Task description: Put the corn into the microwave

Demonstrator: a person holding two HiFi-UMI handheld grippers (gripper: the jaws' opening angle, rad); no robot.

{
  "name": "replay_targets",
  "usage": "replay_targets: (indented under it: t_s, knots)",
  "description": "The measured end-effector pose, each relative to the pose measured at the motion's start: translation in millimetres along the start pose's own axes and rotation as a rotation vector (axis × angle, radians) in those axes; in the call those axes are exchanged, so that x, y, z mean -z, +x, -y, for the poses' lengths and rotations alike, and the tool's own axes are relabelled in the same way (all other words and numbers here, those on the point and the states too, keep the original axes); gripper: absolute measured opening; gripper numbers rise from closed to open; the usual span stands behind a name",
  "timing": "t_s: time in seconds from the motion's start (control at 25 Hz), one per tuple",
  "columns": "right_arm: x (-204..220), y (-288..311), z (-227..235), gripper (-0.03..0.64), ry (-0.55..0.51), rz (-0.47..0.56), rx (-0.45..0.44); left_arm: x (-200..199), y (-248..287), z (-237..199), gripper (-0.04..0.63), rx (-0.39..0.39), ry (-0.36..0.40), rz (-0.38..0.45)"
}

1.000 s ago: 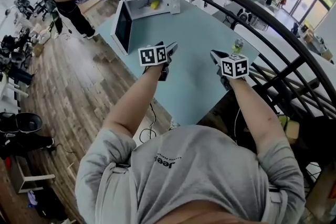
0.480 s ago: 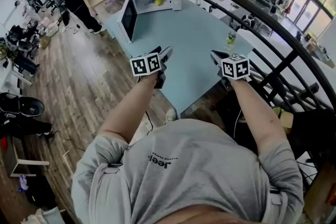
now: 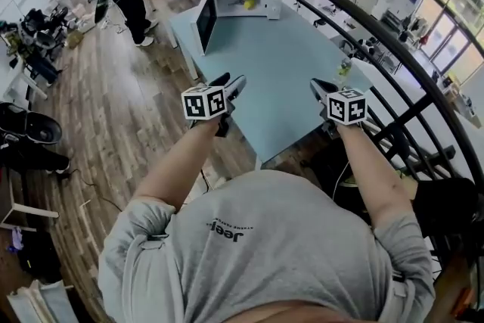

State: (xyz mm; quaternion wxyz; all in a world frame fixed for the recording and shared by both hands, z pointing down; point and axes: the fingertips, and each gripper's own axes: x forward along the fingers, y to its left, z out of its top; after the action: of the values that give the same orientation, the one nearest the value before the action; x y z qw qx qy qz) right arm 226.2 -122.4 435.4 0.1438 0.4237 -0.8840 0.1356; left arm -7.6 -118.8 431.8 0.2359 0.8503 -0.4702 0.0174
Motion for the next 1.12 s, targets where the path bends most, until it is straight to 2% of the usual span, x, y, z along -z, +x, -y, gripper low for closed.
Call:
replay_targets:
  t_s: [0.24, 0.52, 0.72, 0.92, 1.12]
  knots:
    - [-17, 17, -17, 0.017, 0.006, 0.036, 0.019, -5, -27, -33, 0.249, 0.040, -0.020, 0.005]
    - [-8, 57, -56, 0.017, 0.061, 0.062, 0.060, -13, -69, -94, 0.249, 0.081, 0.049, -0.036]
    - [-9, 69, -78, 0.017, 0.023, 0.067, 0.084, -17, -85, -130, 0.247, 0.109, 0.054, -0.034]
    - [-5, 71, -91, 0.017, 0.033, 0.075, 0.092, -19, -94, -141, 0.233, 0.138, 0.082, -0.027]
    - [-2, 62, -89, 0.017, 0.008, 0.077, 0.074, -8, -91, -132, 0.191, 0.161, 0.089, -0.020]
